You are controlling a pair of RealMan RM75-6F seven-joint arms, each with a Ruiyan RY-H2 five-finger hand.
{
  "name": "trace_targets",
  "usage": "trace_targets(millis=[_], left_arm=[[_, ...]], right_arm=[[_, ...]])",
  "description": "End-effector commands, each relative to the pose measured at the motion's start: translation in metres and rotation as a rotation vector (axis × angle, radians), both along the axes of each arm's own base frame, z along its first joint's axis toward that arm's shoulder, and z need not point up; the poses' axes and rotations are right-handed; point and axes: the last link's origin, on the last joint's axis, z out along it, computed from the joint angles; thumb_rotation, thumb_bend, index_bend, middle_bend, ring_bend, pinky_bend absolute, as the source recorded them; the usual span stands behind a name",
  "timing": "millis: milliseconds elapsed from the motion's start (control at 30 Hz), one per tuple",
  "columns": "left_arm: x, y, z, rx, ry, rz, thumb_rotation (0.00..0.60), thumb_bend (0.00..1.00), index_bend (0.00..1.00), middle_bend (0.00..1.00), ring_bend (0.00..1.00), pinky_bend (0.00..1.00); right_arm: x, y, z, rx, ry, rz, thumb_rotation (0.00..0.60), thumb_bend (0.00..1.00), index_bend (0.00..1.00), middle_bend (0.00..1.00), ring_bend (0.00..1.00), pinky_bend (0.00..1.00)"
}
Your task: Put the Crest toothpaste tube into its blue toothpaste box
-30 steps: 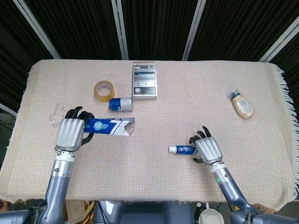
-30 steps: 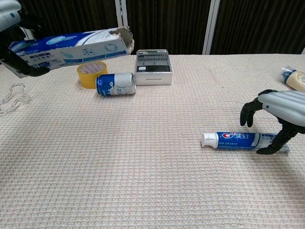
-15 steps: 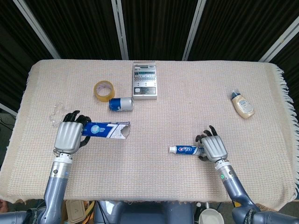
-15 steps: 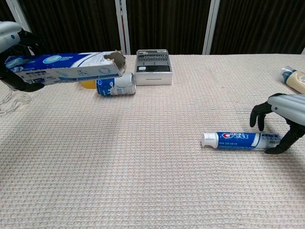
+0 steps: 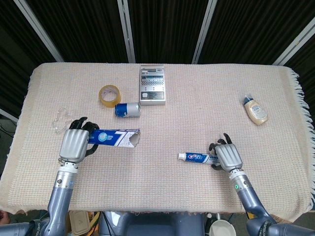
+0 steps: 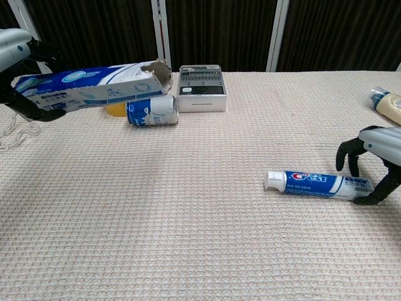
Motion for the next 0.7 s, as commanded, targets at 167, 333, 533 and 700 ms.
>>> trace_targets(millis=[167,333,533,700], left_arm=[[0.001,-0.002,-0.007,-0.055,-0.201,0.017,0.600,0.31,0.38,0.38,0.18,0.21],[0.001,-0.003,-0.009,-0.107,-0.395,0.025,0.600,0.31,0.39,0.38,0.18,0.21],[-0.002,-0.003,-0.010,-0.138,-0.475,0.016,0.600,0.31,0.40,0.39,0.18,0.21],[-0.005,-0.004,-0.011,-0.165,-0.524,0.009,0.600,0.31,0.40,0.39,0.18,0.21]], right_arm=[[-0.001,0.000,0.002,-0.014,0.004,0.006,0.600,0.18,0.45,0.57,0.27,0.00],[0.002,0.000,0.007,-0.039,0.001,0.020,0.600,0.21,0.48,0.63,0.32,0.00],[0.006,0.001,0.011,-0.057,0.002,0.035,0.600,0.23,0.51,0.69,0.36,0.00],[0.011,0.001,0.015,-0.073,0.002,0.054,0.600,0.24,0.53,0.71,0.38,0.00]])
